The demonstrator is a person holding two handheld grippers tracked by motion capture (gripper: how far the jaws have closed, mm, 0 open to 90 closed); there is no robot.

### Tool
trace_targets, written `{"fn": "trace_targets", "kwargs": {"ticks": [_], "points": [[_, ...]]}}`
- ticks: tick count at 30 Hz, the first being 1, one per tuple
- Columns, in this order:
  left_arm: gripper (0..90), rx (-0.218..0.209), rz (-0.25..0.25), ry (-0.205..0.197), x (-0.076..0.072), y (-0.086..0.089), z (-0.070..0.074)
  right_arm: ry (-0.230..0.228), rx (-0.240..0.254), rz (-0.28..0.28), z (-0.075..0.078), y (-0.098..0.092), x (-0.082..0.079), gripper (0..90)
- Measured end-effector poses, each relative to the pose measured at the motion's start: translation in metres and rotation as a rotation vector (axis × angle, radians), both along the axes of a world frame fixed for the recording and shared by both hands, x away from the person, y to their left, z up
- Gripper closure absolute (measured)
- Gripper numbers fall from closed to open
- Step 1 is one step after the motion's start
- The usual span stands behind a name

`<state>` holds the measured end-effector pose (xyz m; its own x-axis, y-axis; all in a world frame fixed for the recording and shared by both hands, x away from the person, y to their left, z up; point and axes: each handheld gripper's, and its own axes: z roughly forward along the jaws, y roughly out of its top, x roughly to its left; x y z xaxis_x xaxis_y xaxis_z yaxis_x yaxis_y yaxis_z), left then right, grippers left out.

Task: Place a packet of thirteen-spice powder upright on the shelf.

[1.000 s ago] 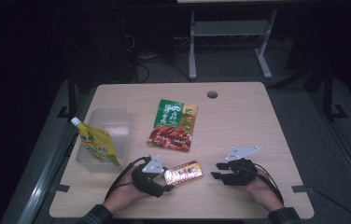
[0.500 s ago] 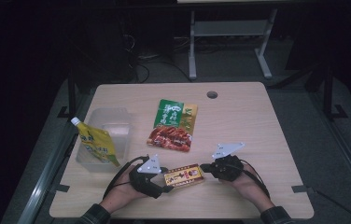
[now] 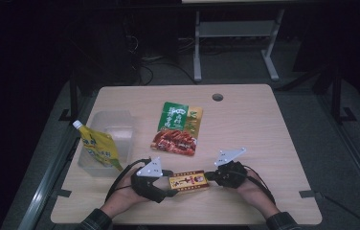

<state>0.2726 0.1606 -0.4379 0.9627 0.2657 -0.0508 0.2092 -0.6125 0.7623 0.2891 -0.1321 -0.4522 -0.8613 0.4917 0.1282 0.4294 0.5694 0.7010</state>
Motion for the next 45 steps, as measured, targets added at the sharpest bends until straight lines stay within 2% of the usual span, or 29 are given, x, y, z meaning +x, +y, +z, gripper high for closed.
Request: {"fn": "trace_targets", "kwargs": {"ticks": [5,12,18,23,36,45], "points": [[32.2,-0.025,-0.008,-0.021,-0.001,-0.001,0.007,0.011,-0.011,0.008,-0.001,-0.001,-0.001,89.8],[32.2,-0.083,-0.023,-0.044,0.0,-0.003,0.019,0.045,-0.01,0.029,-0.003,0.0,-0.002,89.8],[32.2,-0.103,-0.04,-0.065,0.003,-0.009,0.028,0.043,-0.017,0.042,-0.005,0.0,-0.003,89.8],[32.1,-0.135,-0.058,-0.079,0.008,-0.018,0.035,0.049,-0.019,0.051,-0.006,0.002,-0.004,89.8],[32.1,-0.204,-0.099,-0.075,0.02,-0.043,0.044,0.072,-0.016,0.075,-0.008,0.007,-0.007,89.8],[32.1,-0.214,-0.135,-0.057,0.024,-0.059,0.044,0.076,-0.018,0.102,-0.011,0.013,-0.01,89.8]]}}
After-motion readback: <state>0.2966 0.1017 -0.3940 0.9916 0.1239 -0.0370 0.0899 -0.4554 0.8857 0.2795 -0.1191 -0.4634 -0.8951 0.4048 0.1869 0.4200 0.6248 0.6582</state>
